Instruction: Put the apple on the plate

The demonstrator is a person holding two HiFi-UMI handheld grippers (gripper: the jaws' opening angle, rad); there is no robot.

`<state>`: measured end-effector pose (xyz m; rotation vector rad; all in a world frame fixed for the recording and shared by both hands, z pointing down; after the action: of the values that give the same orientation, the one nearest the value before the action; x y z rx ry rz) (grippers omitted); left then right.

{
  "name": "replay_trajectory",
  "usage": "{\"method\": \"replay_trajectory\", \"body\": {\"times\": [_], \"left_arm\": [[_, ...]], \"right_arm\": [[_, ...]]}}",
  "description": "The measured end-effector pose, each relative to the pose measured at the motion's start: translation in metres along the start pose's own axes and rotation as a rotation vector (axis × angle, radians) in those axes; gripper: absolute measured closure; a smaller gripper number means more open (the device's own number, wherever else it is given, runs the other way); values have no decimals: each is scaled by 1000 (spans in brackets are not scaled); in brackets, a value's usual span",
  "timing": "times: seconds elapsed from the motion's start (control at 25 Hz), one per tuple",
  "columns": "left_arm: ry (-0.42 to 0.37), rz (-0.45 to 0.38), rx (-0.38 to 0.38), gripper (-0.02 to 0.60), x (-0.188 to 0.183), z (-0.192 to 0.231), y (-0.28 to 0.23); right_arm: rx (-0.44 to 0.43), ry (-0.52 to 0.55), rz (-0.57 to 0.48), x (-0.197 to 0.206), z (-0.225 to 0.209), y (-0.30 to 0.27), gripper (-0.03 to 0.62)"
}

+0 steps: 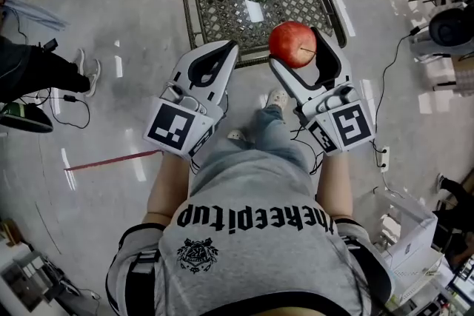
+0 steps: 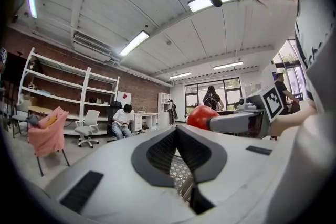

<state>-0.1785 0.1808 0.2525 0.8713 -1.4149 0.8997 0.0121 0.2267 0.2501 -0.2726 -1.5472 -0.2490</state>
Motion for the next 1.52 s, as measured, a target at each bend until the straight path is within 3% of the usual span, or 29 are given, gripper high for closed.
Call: {"method": "replay_trajectory", "body": {"times": [0.76, 1.52], "left_arm": [[34, 29, -138, 561, 1, 57, -125], [43, 38, -273, 561, 9, 76, -197]], "right_arm": [[-159, 1, 44, 5, -126, -95, 212], [-305, 8, 61, 21, -200, -143, 212]]}}
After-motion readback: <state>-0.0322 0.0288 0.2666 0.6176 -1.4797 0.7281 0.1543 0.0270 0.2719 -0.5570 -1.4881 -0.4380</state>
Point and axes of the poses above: the fingertips, and each gripper's own axes: y backward along the fingers, z to its left, x out of its underside, the point moved 8 cm from there along y, backward along the fingers, and after that the axes turned 6 degrees about x, right-handed, at the moved point
